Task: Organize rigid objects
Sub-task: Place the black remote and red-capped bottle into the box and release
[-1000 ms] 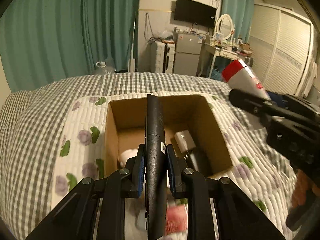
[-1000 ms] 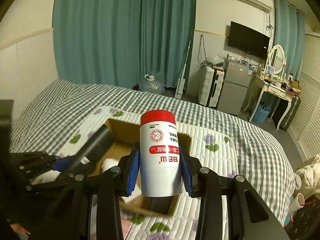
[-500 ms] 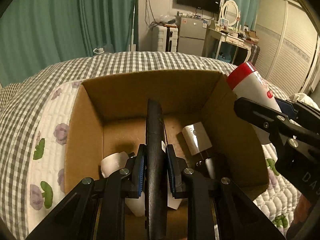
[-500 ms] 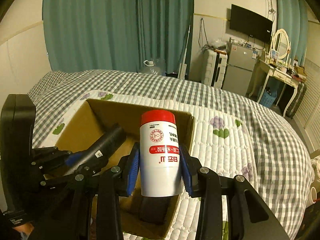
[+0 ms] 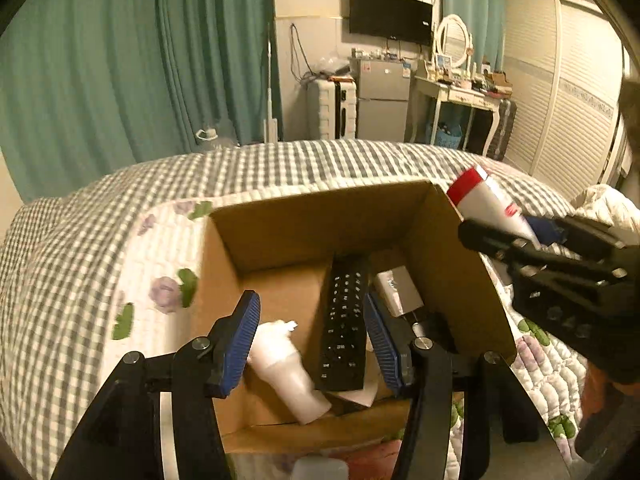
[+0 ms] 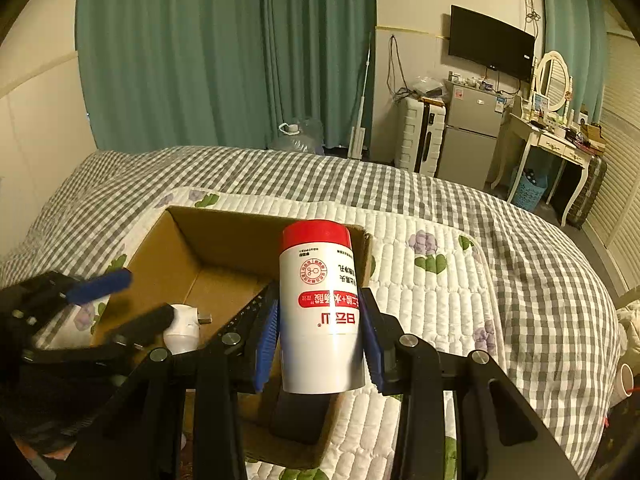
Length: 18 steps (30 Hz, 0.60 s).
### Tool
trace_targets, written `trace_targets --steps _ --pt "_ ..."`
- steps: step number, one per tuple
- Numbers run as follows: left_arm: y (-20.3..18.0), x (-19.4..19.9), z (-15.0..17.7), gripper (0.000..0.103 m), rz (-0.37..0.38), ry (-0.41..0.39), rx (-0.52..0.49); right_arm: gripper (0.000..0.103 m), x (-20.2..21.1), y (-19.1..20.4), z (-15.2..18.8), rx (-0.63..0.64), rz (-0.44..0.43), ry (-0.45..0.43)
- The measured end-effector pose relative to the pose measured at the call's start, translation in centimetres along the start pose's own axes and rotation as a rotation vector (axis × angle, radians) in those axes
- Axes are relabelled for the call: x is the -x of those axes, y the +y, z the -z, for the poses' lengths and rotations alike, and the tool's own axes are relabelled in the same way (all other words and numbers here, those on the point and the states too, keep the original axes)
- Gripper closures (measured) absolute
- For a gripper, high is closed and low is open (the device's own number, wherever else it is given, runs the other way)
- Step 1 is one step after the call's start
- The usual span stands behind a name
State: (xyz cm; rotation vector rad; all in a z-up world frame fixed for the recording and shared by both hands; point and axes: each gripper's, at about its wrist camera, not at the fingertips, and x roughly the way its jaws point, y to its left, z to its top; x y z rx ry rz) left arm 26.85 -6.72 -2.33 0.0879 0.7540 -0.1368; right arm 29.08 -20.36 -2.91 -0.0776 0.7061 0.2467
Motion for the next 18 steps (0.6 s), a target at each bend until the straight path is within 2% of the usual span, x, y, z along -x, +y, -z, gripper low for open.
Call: trace_targets --steps 9,15,16,18 --pt "3.1 0.4 1.1 0.047 -0.037 -0.010 0.030 0.066 -5.5 2.0 1.4 0.004 -0.011 0.114" --pt "4.1 0.5 1.7 0.047 -0.046 -0.009 0.052 0.065 -6.4 2.6 1.2 0.005 -0.035 0.121" --pt "4.2 0.7 1.8 0.047 -0.048 -0.006 0.053 0.063 -6.2 2.6 1.1 0.002 -0.040 0.115" --pt "4.2 1.3 1.9 0.044 -0.051 -0.005 0.055 0.049 -5.0 2.7 0.8 -0.007 -0.024 0.081"
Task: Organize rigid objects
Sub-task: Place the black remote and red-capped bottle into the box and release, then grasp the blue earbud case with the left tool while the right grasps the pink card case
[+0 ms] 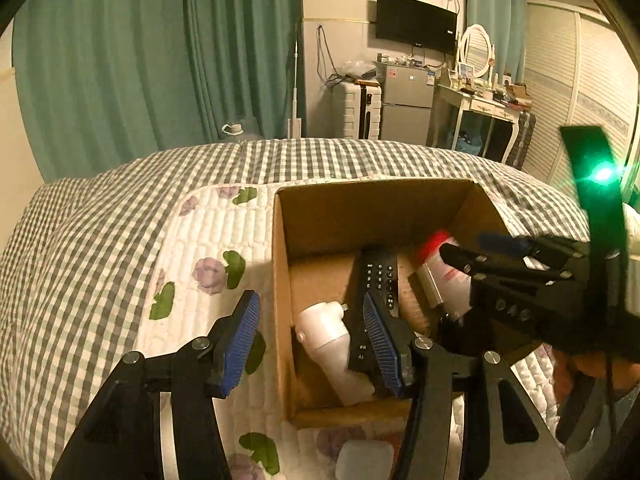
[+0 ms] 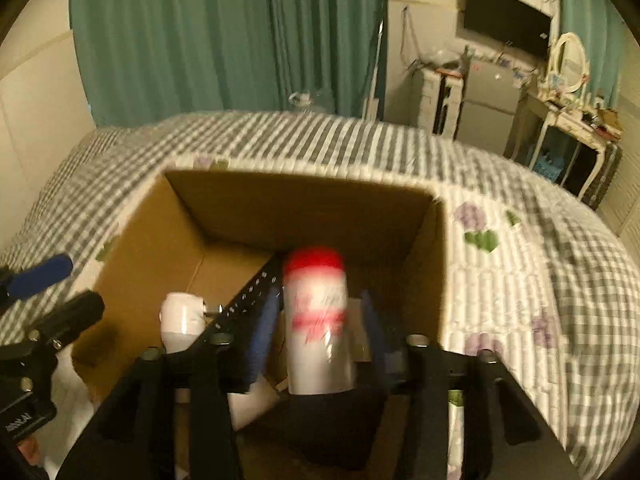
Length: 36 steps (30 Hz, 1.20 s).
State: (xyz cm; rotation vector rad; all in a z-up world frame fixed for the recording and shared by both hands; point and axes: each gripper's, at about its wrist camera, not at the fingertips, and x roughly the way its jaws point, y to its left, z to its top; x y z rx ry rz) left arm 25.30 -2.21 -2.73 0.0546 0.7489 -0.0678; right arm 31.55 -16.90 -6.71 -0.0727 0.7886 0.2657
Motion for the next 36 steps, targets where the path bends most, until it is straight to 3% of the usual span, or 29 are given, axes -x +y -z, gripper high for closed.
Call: trace_targets --steps 2,4,6,10,12,15,21,28,30,36 --pt "0.1 0.9 0.3 0.035 0.001 -0.001 0.003 0.048 1.8 -0.1 -0.4 -0.011 -0.004 -0.024" --pt "0.1 2.3 0.7 0.035 0.001 -0.010 0.001 0.045 3.8 -0.1 -0.7 -0.026 0.002 -0.041" --pt "0.0 3.7 1.2 0.034 0.000 -0.017 -0.004 0.037 6.0 -0.1 -0.7 -0.034 0.009 -0.062" --pt "0.1 6.7 2.2 0.018 0.009 -0.028 -0.006 0.022 10.5 0.9 0.3 -0.020 0.022 -0.108" --pt "0.2 7.9 2.8 0.016 0.012 -0.028 -0.009 0.010 12.6 1.5 1.6 -0.003 0.043 -0.129" --pt "0.5 9.6 4.2 0.014 0.020 -0.037 -0.017 0.006 14.0 2.3 3.6 0.012 0.067 -0.128" --pt "1.2 9.3 7.9 0.011 -0.001 -0.010 -0.009 0.005 12.8 3.1 8.0 0.024 0.120 -0.089" --pt "1.7 5.0 12.2 0.011 0.005 0.098 0.026 0.005 6.9 3.0 13.8 0.018 0.146 0.064" --pt "1.5 4.0 12.8 0.011 0.020 0.124 0.030 0.005 6.1 2.7 14.4 0.006 0.158 0.111" --pt "-0.5 0.9 13.5 0.011 0.056 0.194 0.029 0.005 5.8 1.5 14.4 -0.044 0.160 0.127"
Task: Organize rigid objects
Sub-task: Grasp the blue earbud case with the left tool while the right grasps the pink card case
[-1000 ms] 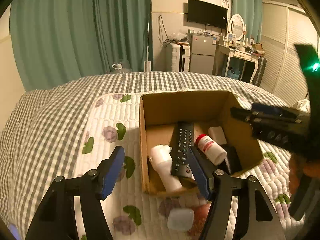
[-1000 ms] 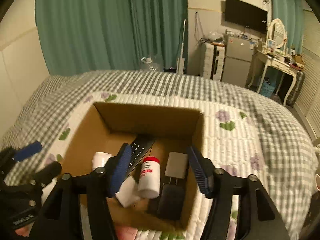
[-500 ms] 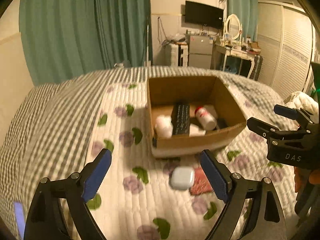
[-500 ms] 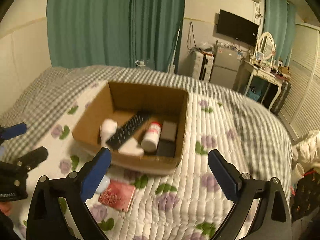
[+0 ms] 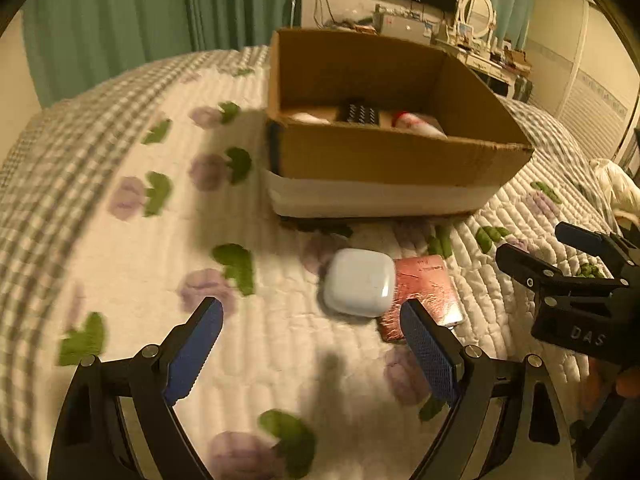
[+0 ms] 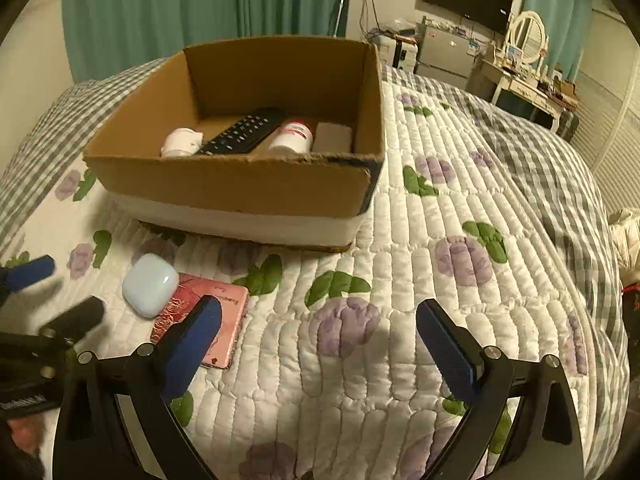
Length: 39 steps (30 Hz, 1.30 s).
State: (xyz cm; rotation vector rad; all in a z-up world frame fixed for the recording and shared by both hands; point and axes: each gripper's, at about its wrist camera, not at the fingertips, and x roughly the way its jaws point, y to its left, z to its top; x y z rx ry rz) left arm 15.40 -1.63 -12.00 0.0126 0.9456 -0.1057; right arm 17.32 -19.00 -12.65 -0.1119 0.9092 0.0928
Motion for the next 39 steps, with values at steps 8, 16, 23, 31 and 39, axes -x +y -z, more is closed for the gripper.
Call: trace_targets --steps 8,16,23,31,39 --pt "-1.8 -4.4 0.3 0.018 -0.024 0.041 -0.043 0.005 -0.5 -0.6 -0.1 -0.034 -0.021 0.020" --pt "-1.8 -4.3 0.3 0.053 0.064 0.011 -0.051 0.005 -0.9 -0.4 0.0 -0.030 -0.013 0.031" --pt "0.3 -0.5 0.8 0.053 0.018 -0.046 -0.025 0.005 -0.6 0.9 0.1 0.004 -0.052 0.010" --pt "1.8 0.9 1.0 0.053 -0.047 -0.070 -0.050 0.005 -2.3 5.4 0.7 0.108 -0.163 0.058" --pt "3.0 0.3 0.8 0.053 -0.053 -0.052 -0.002 0.005 -5.1 6.9 0.8 0.131 -0.200 0.133"
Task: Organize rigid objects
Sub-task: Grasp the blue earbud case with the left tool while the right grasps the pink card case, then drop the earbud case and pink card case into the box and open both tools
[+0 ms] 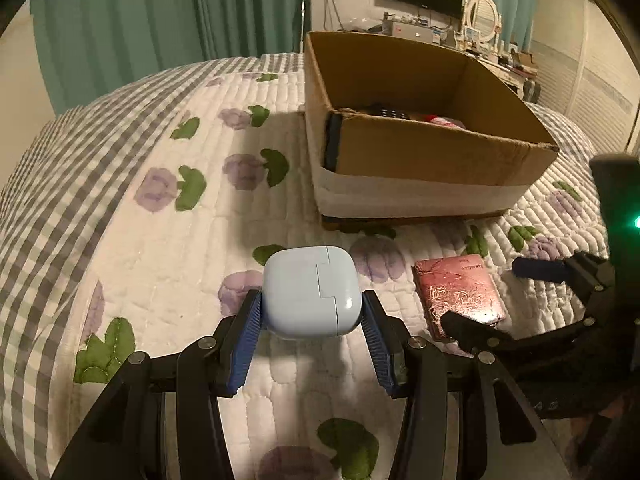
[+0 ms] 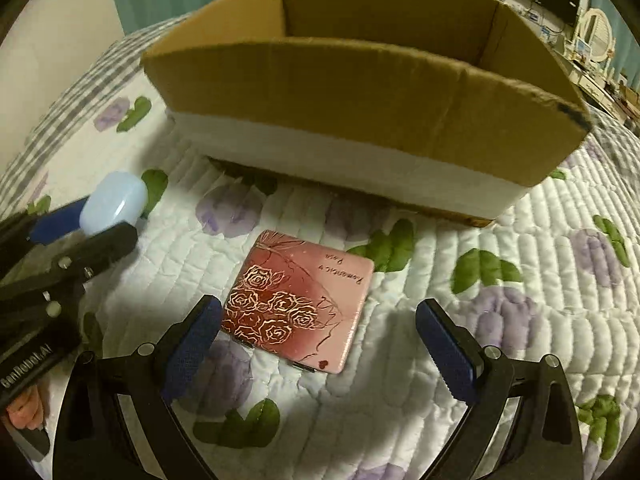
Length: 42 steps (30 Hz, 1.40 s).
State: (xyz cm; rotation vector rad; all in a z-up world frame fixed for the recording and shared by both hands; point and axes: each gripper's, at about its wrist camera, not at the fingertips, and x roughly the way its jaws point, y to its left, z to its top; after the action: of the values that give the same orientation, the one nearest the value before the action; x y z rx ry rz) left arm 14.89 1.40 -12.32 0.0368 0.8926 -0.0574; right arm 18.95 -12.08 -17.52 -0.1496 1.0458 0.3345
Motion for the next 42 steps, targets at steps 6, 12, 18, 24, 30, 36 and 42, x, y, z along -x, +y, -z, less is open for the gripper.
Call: trace_targets --steps 6,12,18,24,30,36,42 --pt "0.3 0.1 0.1 0.053 -0.004 -0.002 0.017 0.005 -2.6 1.4 -0.8 0.036 0.012 0.055" --pt "0.6 0.0 0.3 0.053 -0.010 0.002 0.031 0.023 -3.2 1.0 -1.5 -0.008 0.025 0.031" --pt "0.2 0.4 0.3 0.053 -0.028 -0.005 0.022 0.028 -1.2 0.9 -0.5 -0.008 0.043 -0.031" --pt "-0.5 1.2 0.2 0.053 -0.043 -0.016 0.001 0.032 1.1 0.7 0.7 -0.011 0.034 -0.069" --pt "-0.9 2.1 0.3 0.053 -0.036 -0.015 -0.003 0.033 3.0 2.3 1.4 0.042 0.036 -0.102" --pt "-1.2 4.7 -1.3 0.053 -0.009 -0.059 -0.004 0.035 8.2 0.9 1.0 0.055 0.040 -0.210" --pt "-1.8 8.3 -6.2 0.053 0.001 -0.158 -0.012 0.035 14.6 -0.8 -2.5 0.035 0.057 -0.360"
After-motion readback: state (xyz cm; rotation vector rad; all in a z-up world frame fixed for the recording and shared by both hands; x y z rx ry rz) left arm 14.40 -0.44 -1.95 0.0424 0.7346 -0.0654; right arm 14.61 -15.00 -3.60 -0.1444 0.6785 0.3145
